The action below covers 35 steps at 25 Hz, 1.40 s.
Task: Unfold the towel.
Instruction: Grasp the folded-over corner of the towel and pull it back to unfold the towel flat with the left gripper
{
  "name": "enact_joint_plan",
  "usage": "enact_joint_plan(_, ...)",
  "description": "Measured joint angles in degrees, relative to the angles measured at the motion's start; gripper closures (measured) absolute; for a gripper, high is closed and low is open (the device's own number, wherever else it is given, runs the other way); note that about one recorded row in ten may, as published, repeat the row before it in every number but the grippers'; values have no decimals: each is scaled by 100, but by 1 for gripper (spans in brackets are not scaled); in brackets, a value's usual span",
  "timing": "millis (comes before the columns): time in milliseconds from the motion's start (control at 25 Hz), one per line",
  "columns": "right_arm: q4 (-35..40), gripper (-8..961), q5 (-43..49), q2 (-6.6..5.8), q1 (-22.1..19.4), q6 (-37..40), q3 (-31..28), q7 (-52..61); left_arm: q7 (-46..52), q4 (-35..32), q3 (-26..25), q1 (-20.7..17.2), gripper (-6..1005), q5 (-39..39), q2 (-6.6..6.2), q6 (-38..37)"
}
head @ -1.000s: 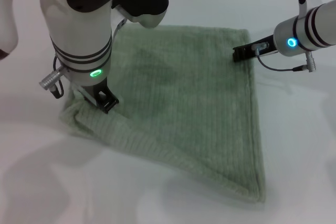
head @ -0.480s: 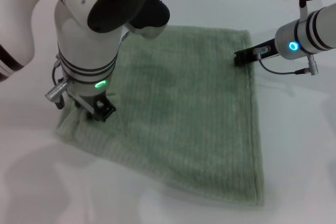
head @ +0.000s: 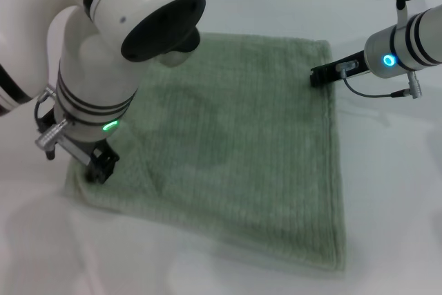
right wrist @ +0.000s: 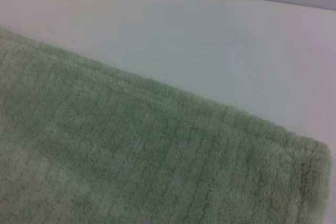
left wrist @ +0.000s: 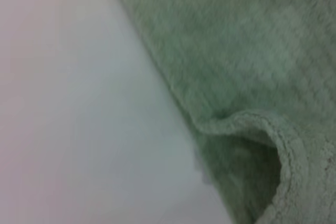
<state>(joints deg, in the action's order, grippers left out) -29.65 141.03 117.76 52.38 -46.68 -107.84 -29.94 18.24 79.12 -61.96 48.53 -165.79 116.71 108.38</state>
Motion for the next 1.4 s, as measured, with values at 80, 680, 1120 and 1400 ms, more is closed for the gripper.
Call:
enact_joint_plan(80,-12,954,-1,-1,-9,0,0,0,78,14,18,-29,366,1,0,87)
enact_joint_plan(680,-161,954,-6,1,-33,-12,-10,-4,460,56,151,22,215,3,21,391)
enact_joint_plan(1120,-325,954,25,37,-53,-130,0,-4,590,30,228,106,214,2,-38,436)
enact_joint_plan(1400,-325,954,28,37,-103,-162,0,-4,594,25,100,-6,214,7,119,255)
